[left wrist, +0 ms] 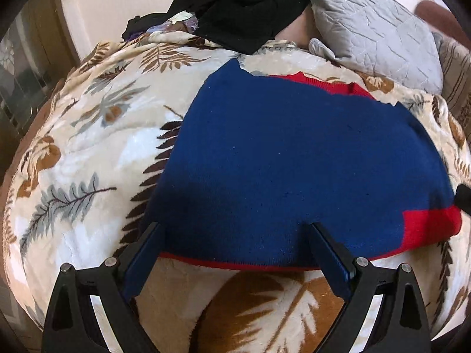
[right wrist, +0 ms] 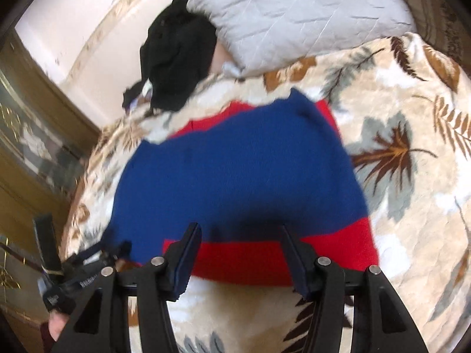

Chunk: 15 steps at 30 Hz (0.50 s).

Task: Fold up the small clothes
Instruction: 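Press the folded sweater flat with both tools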

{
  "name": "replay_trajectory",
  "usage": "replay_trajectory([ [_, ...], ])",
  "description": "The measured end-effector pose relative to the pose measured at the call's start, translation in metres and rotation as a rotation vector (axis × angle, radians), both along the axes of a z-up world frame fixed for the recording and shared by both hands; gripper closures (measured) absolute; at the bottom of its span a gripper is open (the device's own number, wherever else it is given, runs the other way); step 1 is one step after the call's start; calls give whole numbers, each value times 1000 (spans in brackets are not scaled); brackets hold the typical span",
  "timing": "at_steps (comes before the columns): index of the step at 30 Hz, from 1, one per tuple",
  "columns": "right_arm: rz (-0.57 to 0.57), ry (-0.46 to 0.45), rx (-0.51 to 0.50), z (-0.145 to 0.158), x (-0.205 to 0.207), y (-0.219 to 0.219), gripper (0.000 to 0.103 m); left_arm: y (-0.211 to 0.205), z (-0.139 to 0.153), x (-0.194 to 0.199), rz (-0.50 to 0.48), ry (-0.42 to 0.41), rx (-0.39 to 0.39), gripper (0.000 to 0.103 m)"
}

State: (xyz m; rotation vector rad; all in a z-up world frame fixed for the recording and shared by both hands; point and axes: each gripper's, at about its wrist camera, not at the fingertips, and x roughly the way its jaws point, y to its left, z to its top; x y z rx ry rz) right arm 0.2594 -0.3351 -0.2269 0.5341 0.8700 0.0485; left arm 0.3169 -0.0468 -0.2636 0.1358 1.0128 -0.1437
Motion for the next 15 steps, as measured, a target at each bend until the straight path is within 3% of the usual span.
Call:
replay_trajectory([
  [5,-27,187,24,-36,18,-10,43,-14,-10,5,-28,-7,82,6],
  [8,0,161,-7,-27,18,-6,41,-14,-2,3,-34,-38,77,6],
  [15,21,23,15,-1,9,-5,40,-19,42,-21,-78,-218,43,6],
])
